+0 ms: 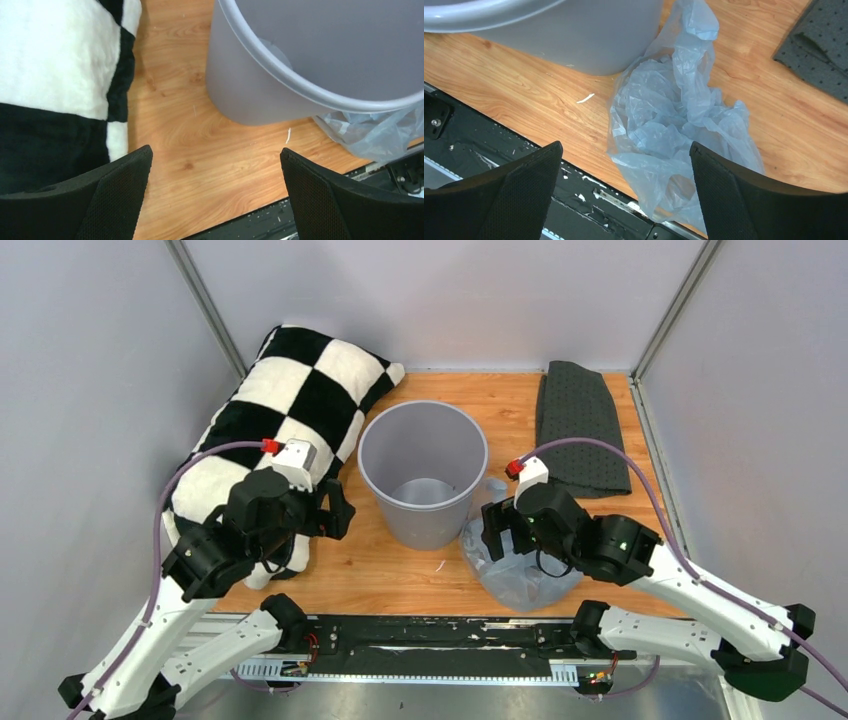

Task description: Put the trash bags into the trash bin

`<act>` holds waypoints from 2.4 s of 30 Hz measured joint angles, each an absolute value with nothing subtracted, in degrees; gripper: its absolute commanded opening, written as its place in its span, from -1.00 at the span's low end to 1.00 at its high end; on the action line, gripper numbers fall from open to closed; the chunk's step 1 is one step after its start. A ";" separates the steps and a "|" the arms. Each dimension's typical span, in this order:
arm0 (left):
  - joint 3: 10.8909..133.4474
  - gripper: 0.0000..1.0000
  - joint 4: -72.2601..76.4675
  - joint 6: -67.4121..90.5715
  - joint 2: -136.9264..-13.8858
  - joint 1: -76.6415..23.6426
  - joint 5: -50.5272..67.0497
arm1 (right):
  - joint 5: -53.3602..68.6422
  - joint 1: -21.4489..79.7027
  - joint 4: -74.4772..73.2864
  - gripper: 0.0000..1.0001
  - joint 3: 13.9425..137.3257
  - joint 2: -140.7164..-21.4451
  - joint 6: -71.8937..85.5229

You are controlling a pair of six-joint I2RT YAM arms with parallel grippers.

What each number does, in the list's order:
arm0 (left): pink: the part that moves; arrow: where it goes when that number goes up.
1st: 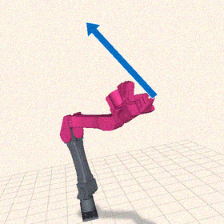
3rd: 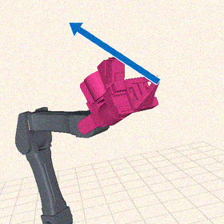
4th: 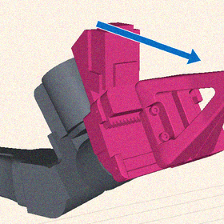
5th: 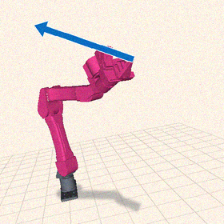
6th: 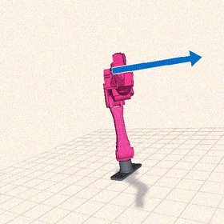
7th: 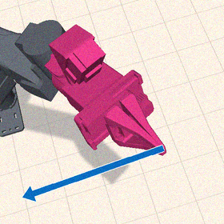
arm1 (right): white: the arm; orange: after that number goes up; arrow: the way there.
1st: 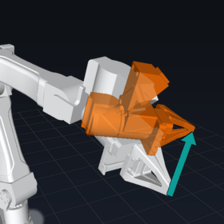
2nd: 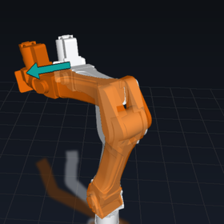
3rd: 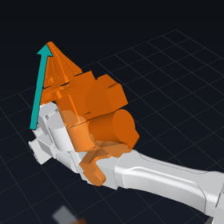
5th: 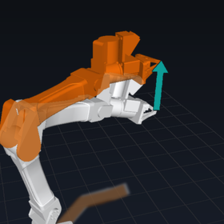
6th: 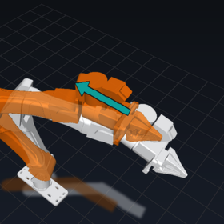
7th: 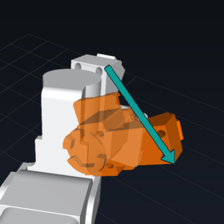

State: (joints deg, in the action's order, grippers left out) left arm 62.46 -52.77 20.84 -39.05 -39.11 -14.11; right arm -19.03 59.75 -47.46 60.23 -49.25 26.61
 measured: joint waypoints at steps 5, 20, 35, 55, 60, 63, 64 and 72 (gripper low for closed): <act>58.17 1.00 -52.40 22.70 -38.76 -39.11 -9.61 | -20.38 59.59 -42.65 0.96 54.89 -49.17 27.99; 39.20 1.00 -39.31 34.54 -35.86 -46.44 -3.22 | -11.77 44.10 -27.49 0.72 42.65 -51.68 28.25; 26.92 1.00 -7.79 51.92 -50.09 -62.94 -20.73 | -9.87 40.62 -18.33 -0.33 39.90 -54.96 28.80; 40.56 1.00 -1.74 58.81 -72.64 -58.67 -30.22 | -9.56 40.47 -23.20 -1.00 40.91 -47.68 29.41; 47.62 1.00 -0.69 57.17 -81.25 -54.57 -28.88 | -7.79 40.47 -25.06 -1.00 40.91 -46.72 29.41; 51.00 1.00 -0.14 56.05 -85.01 -52.58 -28.03 | -6.42 40.47 -25.39 -1.00 40.88 -46.48 29.45; 51.94 1.00 -0.08 55.77 -85.97 -51.96 -27.57 | -6.09 40.47 -25.41 -1.00 40.88 -46.46 29.47; 59.70 1.00 1.32 51.22 -95.83 -47.55 -20.71 | -3.05 40.47 -25.58 -1.00 40.84 -46.57 29.54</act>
